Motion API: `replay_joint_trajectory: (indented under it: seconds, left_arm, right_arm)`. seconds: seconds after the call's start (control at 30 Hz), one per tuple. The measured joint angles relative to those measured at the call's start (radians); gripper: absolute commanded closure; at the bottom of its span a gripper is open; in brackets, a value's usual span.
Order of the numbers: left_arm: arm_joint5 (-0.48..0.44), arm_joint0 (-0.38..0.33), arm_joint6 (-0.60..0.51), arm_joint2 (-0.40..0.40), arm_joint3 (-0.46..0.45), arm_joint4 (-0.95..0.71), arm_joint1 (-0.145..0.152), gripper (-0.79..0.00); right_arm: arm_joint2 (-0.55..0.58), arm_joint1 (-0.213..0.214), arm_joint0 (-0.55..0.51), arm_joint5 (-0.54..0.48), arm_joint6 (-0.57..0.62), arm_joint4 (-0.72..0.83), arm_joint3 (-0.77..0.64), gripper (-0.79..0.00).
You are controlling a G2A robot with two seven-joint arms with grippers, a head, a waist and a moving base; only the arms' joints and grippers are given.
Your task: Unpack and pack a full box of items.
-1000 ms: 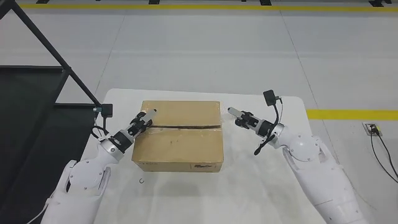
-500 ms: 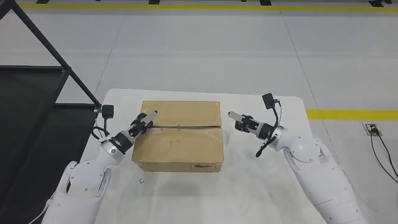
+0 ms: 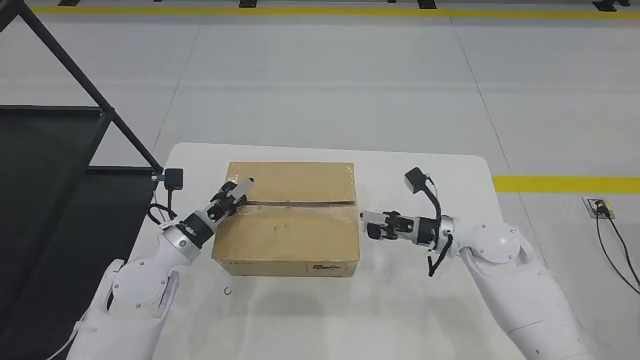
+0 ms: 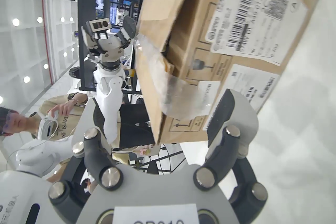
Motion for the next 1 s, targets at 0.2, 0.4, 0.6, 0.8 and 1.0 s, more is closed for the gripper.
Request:
replay_joint_trajectory:
  seconds: [0.2, 0.4, 0.6, 0.8, 1.0]
  left_arm:
    - [-0.001, 0.009, 0.002, -0.006, -0.005, -0.001, 0.002, -0.785]
    - [-0.003, 0.012, 0.006, -0.007, -0.008, -0.005, 0.003, -0.785]
    - [-0.006, 0.014, 0.002, -0.008, -0.010, -0.007, 0.004, -0.785]
    - [-0.005, 0.018, 0.002, -0.012, -0.012, -0.008, 0.005, -0.785]
    - [-0.010, 0.023, 0.002, -0.010, -0.022, -0.009, 0.006, -0.785]
  right_arm:
    - [0.027, 0.004, 0.003, -0.054, 0.070, 0.121, 0.001, -0.785]
    - [0.015, -0.001, 0.011, -0.066, 0.023, 0.135, -0.018, -0.785]
    - [-0.018, -0.008, 0.015, -0.025, -0.102, 0.042, -0.054, -0.785]
    - [-0.038, -0.016, 0.034, -0.008, -0.097, 0.103, -0.055, -0.785]
    - [-0.046, -0.022, 0.054, 0.023, -0.056, 0.177, -0.051, -0.785]
